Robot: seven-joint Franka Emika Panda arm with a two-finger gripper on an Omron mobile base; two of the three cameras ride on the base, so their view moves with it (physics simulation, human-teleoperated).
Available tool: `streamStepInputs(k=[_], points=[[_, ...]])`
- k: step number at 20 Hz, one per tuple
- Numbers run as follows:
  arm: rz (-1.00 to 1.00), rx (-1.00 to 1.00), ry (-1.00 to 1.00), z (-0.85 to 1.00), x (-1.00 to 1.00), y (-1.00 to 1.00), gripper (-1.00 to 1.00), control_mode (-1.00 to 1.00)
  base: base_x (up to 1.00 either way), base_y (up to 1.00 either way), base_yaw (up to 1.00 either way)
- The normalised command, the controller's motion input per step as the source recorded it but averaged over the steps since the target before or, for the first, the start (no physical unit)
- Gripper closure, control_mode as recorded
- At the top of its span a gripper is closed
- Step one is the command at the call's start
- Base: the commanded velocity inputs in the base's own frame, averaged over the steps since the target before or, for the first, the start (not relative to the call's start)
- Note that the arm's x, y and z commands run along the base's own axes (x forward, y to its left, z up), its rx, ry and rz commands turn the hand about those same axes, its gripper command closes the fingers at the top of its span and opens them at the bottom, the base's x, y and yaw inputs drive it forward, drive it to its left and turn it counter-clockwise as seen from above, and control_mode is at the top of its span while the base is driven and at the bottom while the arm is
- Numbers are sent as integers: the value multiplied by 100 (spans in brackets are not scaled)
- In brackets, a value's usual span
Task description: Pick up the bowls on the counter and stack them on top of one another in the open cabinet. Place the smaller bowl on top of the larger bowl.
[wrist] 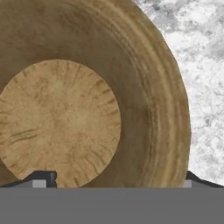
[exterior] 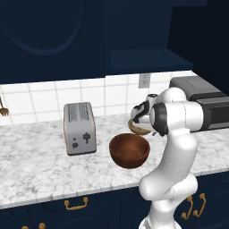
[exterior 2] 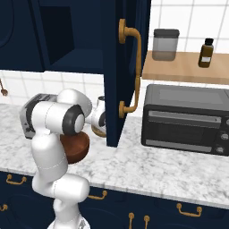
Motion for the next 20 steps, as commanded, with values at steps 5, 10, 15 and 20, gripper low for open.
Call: streamStepInputs(k=[5,10,15,20], points=[[0,0,0,0,0,0,100,-100,0,0,0],[0,0,0,0,0,0,100,-100,0,0,0],[0,0,-4,21,-13,7,100,-100,0,0,0],[0,0,-10,54,-58,8,100,-100,0,0,0]])
